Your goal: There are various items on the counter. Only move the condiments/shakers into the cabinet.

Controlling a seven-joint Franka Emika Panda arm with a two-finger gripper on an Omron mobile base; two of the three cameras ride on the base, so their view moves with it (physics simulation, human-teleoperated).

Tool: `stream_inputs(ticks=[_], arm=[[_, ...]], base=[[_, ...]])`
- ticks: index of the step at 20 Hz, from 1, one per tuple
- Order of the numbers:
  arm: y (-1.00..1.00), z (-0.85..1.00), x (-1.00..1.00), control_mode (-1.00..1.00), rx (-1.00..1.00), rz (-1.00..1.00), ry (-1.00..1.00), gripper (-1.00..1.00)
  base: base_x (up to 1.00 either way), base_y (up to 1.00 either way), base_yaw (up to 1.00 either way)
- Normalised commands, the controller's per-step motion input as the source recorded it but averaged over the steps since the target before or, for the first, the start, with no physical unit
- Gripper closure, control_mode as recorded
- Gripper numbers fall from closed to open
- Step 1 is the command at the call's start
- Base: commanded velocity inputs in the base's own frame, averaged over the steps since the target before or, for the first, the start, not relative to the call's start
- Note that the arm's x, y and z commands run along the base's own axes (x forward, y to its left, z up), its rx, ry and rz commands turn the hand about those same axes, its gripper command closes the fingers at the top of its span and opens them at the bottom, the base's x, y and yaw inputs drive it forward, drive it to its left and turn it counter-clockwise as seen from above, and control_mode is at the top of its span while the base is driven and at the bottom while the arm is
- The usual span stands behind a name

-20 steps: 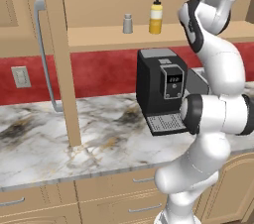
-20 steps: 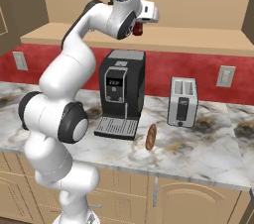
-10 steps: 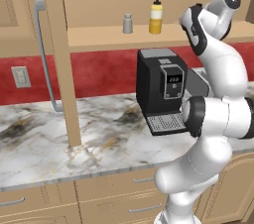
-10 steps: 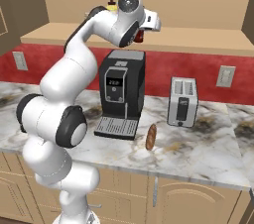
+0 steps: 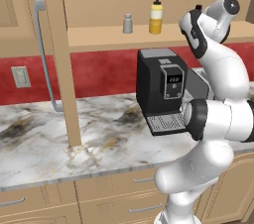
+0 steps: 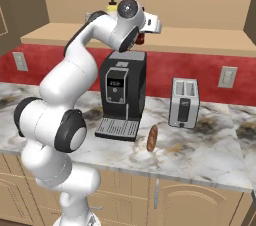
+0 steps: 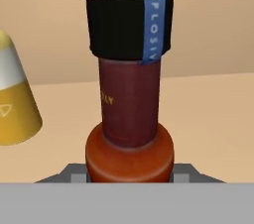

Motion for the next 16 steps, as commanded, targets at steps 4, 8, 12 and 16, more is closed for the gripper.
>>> stream_inputs(ticks=[4,8,12,16], arm=[[0.0,0.24,0.03,-1.0,0.0,0.0,0.0,1.0],[0.0,0.2,0.34,-1.0,0.01,0.0,0.0,1.0],[0.0,-0.09,0.6,-1.0,0.0,0.0,0.0,1.0],[0.0,-0.23,0.5,-1.0,0.0,0.0,0.0,1.0]], base=[[0.0,0.0,0.0],[0.0,0.0,0.0],[0.0,0.0,0.0],[0.0,0.0,0.0]])
